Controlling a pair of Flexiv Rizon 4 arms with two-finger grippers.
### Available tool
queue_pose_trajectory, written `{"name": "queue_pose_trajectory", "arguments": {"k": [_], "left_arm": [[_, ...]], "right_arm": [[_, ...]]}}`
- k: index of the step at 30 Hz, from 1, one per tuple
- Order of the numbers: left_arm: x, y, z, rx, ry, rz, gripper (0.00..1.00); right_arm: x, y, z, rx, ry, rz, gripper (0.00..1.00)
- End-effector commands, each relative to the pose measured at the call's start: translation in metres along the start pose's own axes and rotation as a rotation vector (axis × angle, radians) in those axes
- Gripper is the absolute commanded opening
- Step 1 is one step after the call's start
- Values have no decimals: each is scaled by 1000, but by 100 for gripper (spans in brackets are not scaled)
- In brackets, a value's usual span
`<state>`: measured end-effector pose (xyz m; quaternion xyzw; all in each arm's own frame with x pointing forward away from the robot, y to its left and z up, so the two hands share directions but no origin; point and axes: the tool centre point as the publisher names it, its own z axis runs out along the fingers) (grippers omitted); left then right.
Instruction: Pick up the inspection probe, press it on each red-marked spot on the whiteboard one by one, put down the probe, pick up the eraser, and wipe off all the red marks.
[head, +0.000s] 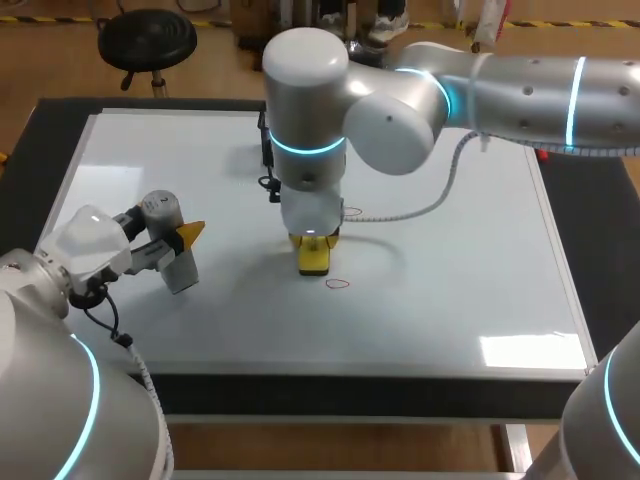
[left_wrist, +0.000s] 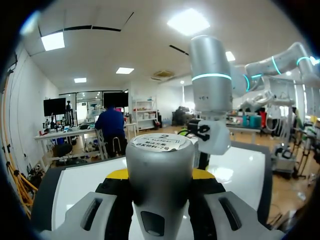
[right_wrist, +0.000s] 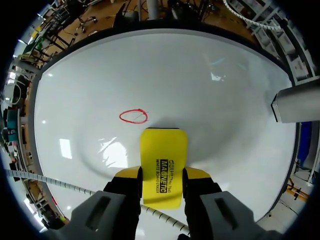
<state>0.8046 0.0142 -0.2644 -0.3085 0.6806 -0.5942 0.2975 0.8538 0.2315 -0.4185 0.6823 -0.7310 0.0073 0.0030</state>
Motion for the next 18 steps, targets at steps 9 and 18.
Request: {"name": "queue_pose_trajectory", "arguments": {"k": [9, 18], "left_arm": [[1, 0, 1, 2, -5, 2, 0], [1, 0, 1, 2, -5, 2, 0]], "right_arm": [[13, -19, -61, 86, -24, -12, 0], [19, -34, -81, 115, -32, -6, 0]]}}
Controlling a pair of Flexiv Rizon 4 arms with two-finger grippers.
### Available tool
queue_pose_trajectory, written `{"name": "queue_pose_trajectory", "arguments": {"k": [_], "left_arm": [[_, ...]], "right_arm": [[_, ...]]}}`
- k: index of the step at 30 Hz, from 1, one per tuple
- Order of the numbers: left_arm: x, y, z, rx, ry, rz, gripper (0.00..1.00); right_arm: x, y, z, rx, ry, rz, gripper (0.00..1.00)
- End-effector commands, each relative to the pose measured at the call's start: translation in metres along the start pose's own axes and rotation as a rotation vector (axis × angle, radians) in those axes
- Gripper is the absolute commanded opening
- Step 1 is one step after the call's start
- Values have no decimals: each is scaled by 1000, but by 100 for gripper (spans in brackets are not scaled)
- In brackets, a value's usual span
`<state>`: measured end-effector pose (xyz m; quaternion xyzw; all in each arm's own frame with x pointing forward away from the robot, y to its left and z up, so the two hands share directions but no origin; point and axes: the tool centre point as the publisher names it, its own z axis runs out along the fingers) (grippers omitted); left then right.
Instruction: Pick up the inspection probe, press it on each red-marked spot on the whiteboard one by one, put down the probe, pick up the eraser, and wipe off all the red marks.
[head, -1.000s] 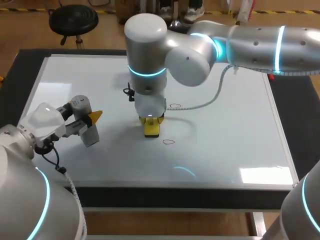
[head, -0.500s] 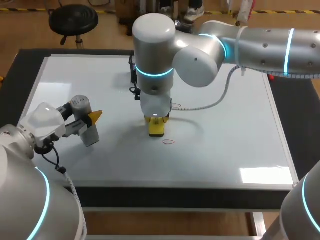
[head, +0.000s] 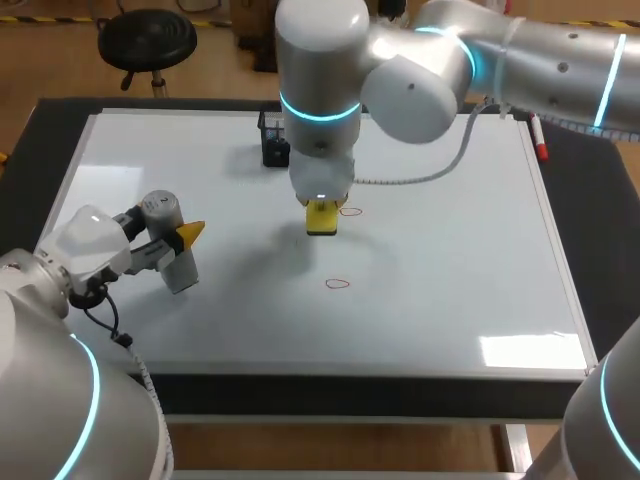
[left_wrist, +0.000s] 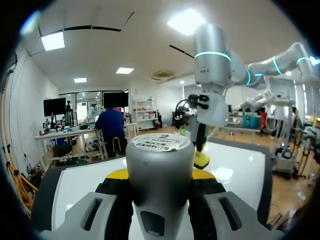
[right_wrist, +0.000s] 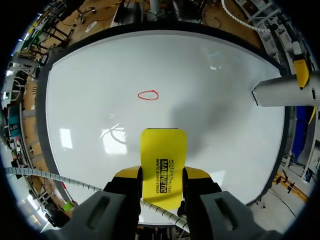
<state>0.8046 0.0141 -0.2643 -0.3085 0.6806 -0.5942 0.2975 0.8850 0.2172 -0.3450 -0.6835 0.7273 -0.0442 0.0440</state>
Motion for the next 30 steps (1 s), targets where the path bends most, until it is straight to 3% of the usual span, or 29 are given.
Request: {"name": "queue_pose_trajectory", "arguments": {"k": [1, 27, 30], "left_arm": [[1, 0, 1, 2, -5, 2, 0], [1, 0, 1, 2, -5, 2, 0], [1, 0, 1, 2, -5, 2, 0]], "right_arm": [[6, -3, -9, -6, -20, 6, 0], [7, -4, -9, -2, -24, 8, 0], [20, -15, -10, 3, -3, 11, 0]]}}
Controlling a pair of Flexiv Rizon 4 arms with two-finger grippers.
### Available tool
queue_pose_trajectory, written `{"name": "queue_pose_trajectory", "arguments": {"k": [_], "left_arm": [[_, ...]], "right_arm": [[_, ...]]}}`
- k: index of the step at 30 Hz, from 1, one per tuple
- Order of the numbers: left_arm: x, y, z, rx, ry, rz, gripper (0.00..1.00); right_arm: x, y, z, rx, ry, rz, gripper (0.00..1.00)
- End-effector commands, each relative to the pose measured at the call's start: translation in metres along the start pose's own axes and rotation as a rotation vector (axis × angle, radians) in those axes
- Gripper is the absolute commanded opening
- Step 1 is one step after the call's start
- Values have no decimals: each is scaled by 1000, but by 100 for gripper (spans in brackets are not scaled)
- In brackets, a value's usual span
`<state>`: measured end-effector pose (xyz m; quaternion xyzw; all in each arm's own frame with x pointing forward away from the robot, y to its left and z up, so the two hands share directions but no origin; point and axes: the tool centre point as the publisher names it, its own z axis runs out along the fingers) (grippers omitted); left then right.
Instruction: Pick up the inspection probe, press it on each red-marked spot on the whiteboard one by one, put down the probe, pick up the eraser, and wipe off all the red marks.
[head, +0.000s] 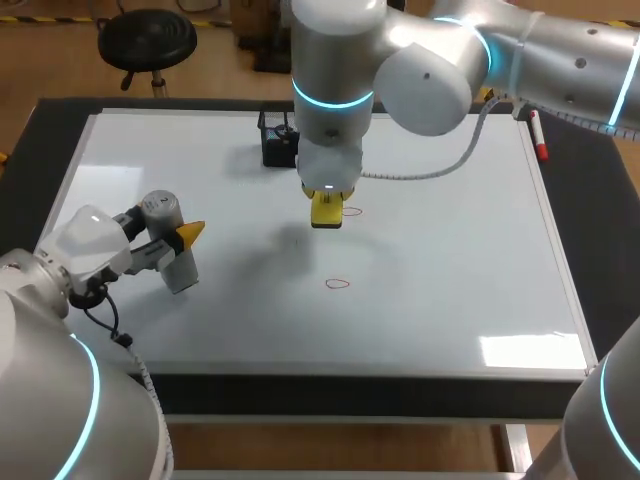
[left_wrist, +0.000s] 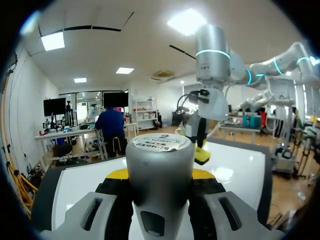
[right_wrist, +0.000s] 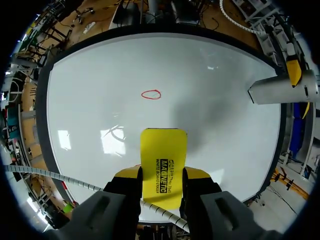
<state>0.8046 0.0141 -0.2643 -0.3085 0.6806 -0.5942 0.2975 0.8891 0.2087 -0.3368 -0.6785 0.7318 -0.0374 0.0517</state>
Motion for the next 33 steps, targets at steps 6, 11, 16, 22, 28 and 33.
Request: {"name": "queue_pose_trajectory", "arguments": {"k": [6, 11, 16, 22, 28, 33], "left_arm": [[1, 0, 1, 2, -5, 2, 0], [1, 0, 1, 2, -5, 2, 0], [1, 0, 1, 2, -5, 2, 0], [1, 0, 1, 2, -5, 2, 0], [1, 0, 1, 2, -5, 2, 0], [1, 0, 1, 2, -5, 2, 0]], "right_arm": [[46, -29, -6, -3, 34, 26, 0], [82, -45, -7, -6, 20, 113, 0], [123, -58, -5, -5, 43, 213, 0], [167, -65, -1, -9, 47, 315, 0], [204, -68, 4, -17, 46, 403, 0], [230, -69, 6, -12, 44, 469, 0]]}}
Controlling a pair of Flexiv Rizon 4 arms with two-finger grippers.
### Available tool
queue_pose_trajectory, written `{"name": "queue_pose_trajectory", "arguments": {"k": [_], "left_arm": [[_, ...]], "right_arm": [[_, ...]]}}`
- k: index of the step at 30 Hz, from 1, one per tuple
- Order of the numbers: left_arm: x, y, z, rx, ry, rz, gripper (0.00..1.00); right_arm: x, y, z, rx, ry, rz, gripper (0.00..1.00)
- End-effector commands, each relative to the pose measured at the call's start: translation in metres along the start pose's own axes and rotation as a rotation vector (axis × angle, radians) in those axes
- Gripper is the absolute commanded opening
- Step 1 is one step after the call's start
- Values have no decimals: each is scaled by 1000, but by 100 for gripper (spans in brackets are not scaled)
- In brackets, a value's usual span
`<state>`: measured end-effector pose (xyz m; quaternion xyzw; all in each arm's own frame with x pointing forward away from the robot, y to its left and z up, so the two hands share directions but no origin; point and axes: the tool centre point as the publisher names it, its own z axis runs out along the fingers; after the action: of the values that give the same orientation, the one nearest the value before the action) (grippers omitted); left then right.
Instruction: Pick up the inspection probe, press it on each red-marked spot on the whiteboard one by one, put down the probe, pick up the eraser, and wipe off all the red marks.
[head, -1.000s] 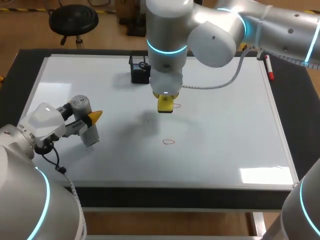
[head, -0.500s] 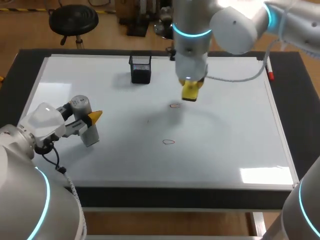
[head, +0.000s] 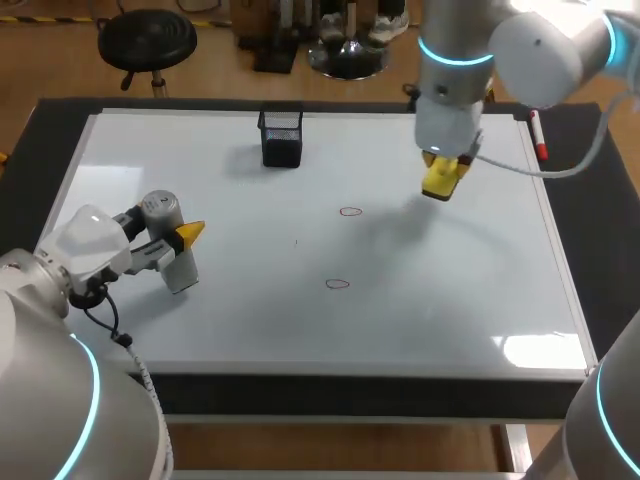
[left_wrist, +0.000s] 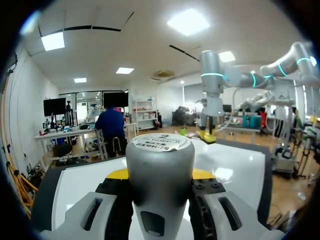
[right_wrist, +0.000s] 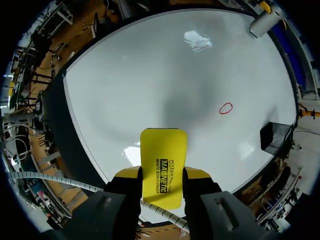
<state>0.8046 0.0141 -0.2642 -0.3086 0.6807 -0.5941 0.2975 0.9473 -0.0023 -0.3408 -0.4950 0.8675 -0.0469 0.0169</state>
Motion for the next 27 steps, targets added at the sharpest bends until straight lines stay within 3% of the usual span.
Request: {"name": "queue_pose_trajectory", "arguments": {"k": [1, 10, 27], "left_arm": [[1, 0, 1, 2, -5, 2, 0], [1, 0, 1, 2, -5, 2, 0], [1, 0, 1, 2, -5, 2, 0]], "right_arm": [[27, -8, 1, 0, -51, 27, 0], [46, -18, 6, -6, -36, 82, 0], [48, -21, 6, 7, -44, 99, 0]]}}
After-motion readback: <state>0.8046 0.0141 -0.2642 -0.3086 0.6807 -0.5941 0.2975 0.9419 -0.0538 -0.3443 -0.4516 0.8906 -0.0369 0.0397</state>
